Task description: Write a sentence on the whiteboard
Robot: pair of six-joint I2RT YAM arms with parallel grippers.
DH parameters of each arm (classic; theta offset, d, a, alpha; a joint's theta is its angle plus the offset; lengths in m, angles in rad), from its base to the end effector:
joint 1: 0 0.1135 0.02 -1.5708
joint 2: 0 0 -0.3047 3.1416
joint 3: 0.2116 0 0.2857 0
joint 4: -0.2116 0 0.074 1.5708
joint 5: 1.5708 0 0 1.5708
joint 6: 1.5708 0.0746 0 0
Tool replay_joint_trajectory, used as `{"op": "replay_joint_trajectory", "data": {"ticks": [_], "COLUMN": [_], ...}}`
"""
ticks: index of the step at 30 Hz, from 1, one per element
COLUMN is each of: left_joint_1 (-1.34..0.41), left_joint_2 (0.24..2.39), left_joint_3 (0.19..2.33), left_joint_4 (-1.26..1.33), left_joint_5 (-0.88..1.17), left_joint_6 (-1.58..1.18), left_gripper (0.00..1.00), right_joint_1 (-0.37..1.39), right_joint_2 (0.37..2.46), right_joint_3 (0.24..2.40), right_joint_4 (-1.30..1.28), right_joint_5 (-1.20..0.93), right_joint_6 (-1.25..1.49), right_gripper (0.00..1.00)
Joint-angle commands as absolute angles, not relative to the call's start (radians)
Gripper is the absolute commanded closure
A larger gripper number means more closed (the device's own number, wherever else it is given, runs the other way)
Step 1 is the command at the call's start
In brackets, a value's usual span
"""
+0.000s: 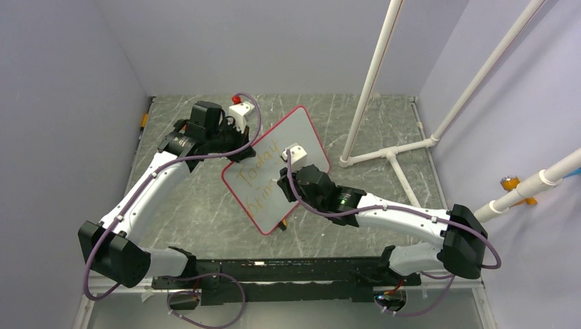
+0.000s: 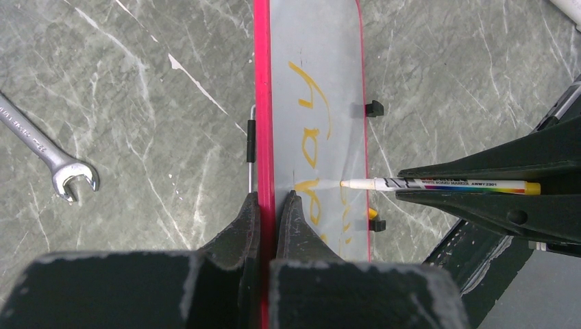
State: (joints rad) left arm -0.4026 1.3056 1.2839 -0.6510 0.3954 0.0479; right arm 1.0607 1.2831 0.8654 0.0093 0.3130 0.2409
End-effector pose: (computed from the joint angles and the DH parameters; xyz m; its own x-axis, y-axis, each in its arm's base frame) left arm 0.2946 -0.1567 0.3725 -0.5420 0.2789 -0.7927 0.6655 0.7185 -0.2023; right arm 0.1891 0.2910 0.2896 -0.3535 -0.1669 -0.9204 -0.6261 0.7733 0.1002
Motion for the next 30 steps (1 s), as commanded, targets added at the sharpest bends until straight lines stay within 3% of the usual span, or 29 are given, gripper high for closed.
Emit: {"op": "replay_joint_trajectory", "data": {"ticks": [1, 18, 30], "left_joint_1": [-0.400, -0.400, -0.401], "left_joint_2": [1.308, 1.316, 1.318], "left_joint_3": [1.261, 1.262, 1.261], "left_joint_4": [-0.701, -0.702, -0.702], "left_joint_5": [0.220, 0.221, 0.218], "left_joint_6": [0.156, 0.154, 0.154], "left_gripper": [1.00, 1.00, 1.00], "right_joint_1": [1.060, 1.071, 1.092], "right_joint_2": [1.272, 1.250, 1.272], "right_joint_3": [0.826, 0.714, 0.762], "right_joint_4": [0.035, 0.024, 0.044], "right_joint_5": [0.311, 0.278, 0.243], "right_joint_6": [0.267, 0.318, 0.322], "right_gripper": [1.00, 1.00, 1.00]}}
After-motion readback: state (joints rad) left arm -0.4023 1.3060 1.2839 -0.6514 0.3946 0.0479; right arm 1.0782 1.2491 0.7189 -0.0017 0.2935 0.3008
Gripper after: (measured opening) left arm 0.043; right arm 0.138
